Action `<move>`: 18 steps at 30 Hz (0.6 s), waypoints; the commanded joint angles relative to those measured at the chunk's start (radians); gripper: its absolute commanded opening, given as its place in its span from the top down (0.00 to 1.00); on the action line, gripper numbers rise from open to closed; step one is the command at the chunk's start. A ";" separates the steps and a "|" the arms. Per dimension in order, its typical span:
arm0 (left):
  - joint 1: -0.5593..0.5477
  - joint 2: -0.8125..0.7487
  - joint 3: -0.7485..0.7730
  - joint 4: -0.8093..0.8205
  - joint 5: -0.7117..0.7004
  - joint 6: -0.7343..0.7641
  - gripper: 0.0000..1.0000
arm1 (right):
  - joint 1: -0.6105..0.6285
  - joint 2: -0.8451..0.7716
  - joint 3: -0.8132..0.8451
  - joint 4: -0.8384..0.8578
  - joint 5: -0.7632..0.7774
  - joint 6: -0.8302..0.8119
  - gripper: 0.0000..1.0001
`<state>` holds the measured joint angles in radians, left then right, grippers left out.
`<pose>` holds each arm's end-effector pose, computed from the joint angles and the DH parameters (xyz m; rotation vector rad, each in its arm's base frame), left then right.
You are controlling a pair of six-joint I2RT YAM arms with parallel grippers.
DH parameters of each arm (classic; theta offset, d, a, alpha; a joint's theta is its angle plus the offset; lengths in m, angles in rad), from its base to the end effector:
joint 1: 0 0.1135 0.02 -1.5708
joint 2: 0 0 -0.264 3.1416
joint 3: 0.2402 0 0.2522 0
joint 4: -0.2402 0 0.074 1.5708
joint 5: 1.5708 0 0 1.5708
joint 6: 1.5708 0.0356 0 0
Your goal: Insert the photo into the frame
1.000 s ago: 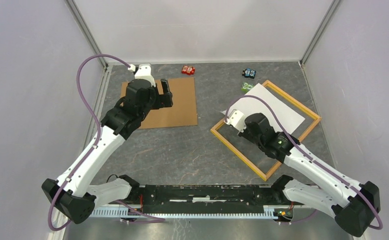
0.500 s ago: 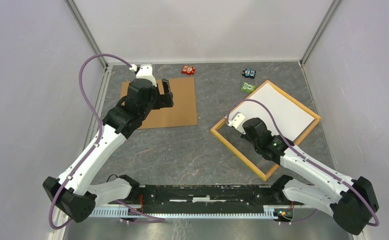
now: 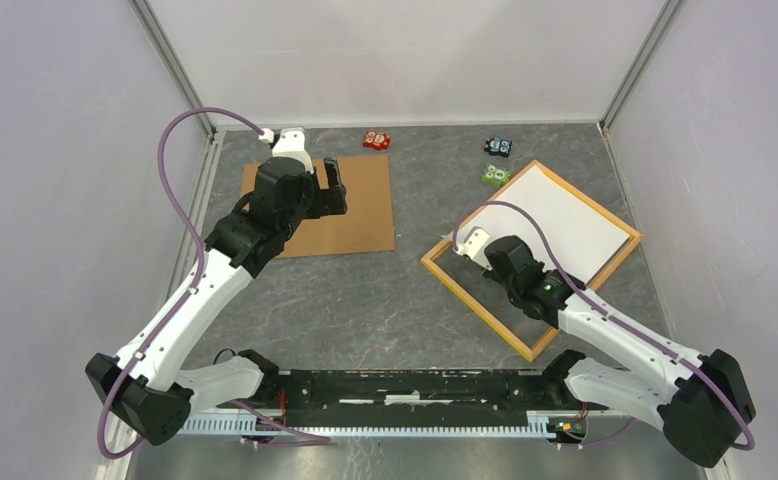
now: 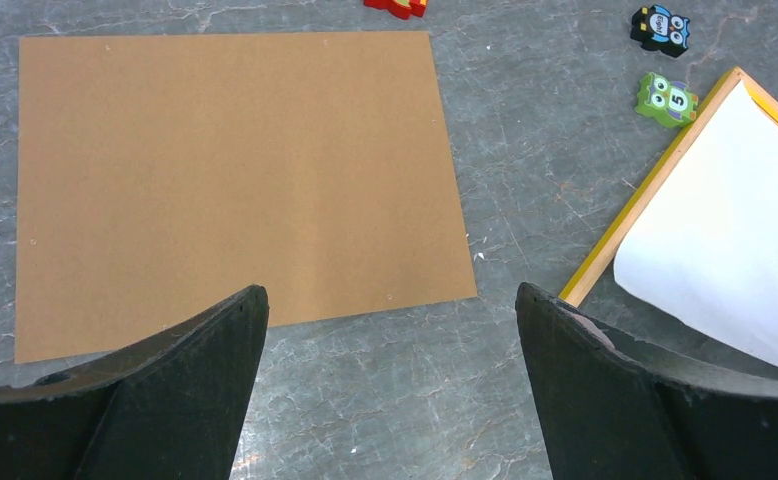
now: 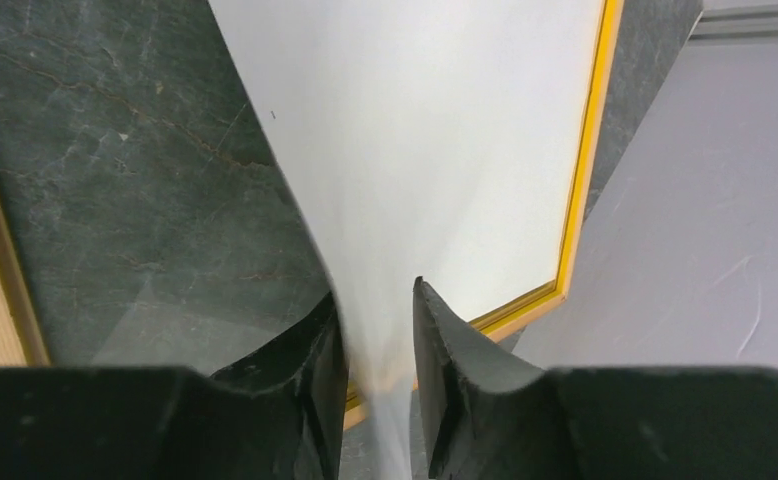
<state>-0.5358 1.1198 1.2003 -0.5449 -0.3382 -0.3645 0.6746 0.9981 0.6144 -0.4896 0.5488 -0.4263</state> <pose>0.2128 -0.1126 0.3824 -0.0390 2.0141 -0.2303 0.1628 0.1064 0.2193 -1.0174 2.1145 -0.5470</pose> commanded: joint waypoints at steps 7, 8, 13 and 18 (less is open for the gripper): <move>-0.005 -0.004 0.035 0.015 -0.001 0.056 0.00 | -0.004 -0.025 0.097 -0.080 -0.081 0.047 0.40; -0.005 -0.003 0.035 0.016 -0.001 0.057 0.00 | -0.004 -0.034 0.110 -0.094 -0.106 0.050 0.33; -0.004 0.003 0.035 0.014 0.009 0.055 0.00 | -0.004 -0.041 0.187 -0.180 -0.212 0.114 0.02; -0.004 0.009 0.035 0.015 0.014 0.053 0.00 | -0.005 -0.012 0.307 -0.188 -0.188 0.369 0.02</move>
<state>-0.5365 1.1213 1.2003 -0.5449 -0.3317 -0.3645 0.6720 0.9726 0.8024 -0.6685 0.3683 -0.2790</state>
